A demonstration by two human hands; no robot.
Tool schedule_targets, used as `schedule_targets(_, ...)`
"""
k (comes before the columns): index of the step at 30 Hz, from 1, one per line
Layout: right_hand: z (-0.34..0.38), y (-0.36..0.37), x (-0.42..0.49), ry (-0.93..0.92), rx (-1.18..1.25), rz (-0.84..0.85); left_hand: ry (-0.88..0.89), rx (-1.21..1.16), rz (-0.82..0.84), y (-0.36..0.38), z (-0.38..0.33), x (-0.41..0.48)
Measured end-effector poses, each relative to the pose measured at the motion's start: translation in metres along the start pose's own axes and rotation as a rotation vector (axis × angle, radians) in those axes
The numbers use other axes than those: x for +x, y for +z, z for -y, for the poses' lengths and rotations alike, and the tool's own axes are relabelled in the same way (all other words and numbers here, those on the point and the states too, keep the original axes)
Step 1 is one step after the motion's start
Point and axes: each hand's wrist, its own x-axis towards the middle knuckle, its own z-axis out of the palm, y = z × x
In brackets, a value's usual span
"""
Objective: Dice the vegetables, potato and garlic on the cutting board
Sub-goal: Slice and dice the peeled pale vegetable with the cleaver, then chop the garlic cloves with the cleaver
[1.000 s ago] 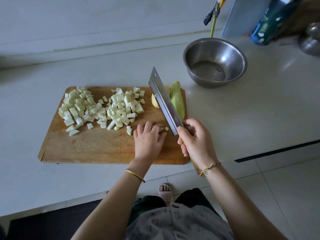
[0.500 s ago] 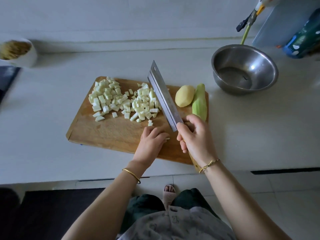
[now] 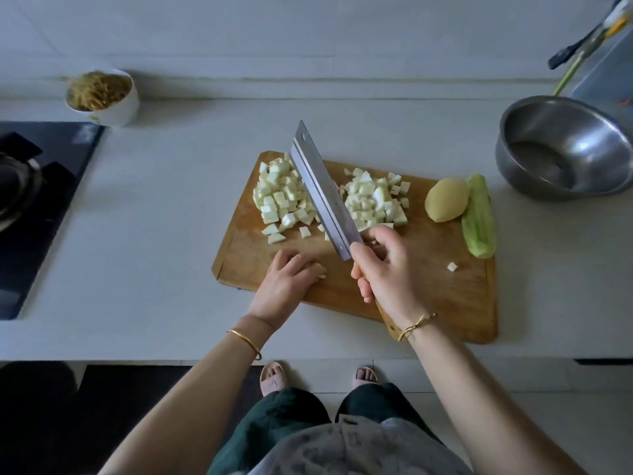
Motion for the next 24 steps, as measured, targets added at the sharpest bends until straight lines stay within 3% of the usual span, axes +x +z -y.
schedule_targets(10, 0.001, 0.080, -0.006, 0.048, -0.010, -0.084, -0.136, -0.072, 0.003, -0.031, 0.066, -0.012)
schedule_targets(24, 0.007, 0.078, -0.001, 0.089, -0.066, -0.060, -0.135, -0.125, 0.050, -0.028, 0.060, 0.001)
